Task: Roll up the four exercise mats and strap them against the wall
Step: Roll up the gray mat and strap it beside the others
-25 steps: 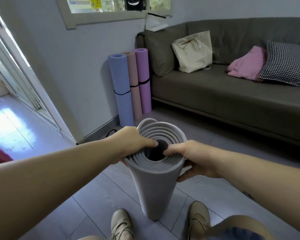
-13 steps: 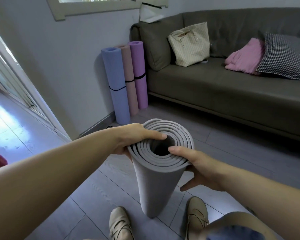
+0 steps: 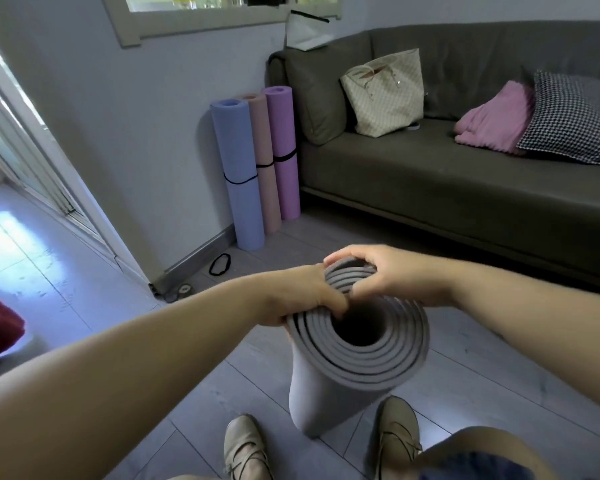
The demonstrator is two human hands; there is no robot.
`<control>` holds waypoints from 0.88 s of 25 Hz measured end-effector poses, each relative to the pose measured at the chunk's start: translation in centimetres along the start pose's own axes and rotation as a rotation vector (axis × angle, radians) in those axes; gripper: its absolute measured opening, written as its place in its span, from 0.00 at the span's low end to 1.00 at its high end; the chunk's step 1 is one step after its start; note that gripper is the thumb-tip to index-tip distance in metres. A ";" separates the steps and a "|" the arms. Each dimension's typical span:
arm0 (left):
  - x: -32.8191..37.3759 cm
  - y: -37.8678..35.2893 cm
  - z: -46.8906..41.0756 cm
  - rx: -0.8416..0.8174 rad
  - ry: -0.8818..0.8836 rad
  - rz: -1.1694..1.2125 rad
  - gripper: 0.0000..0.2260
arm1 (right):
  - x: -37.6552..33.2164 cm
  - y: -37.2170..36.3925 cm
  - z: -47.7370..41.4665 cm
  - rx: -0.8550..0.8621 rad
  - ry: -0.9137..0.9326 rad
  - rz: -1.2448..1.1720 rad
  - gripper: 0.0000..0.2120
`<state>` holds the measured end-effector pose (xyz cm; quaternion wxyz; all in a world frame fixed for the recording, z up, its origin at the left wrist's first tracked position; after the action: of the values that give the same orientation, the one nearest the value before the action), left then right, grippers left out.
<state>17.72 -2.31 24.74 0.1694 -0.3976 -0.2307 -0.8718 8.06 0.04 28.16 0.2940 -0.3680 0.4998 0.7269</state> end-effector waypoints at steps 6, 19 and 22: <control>-1.2 1.1 1.1 0.005 0.036 -0.026 0.43 | 0.3 -1.7 -0.2 0.055 0.006 -0.513 0.12; -1.5 1.0 1.9 -0.012 -0.022 -0.117 0.47 | -2.8 -0.5 -0.6 -0.465 0.052 0.149 0.24; -1.5 1.7 2.1 0.016 -0.020 -0.131 0.48 | -2.8 -0.7 -0.8 -0.321 0.108 0.146 0.22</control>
<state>20.79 -2.45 25.22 0.1129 -0.3888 -0.2649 -0.8751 10.34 -0.69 29.95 0.1509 -0.4112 0.4180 0.7959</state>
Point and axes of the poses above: each hand's wrist, its own z-axis away from the middle knuckle, its own y-axis out of the back of the hand, x = y × z, the point moved 8 cm from there along -z, towards the middle knuckle, and after that the axes turned 1 degree about y, right-handed, at the moved point
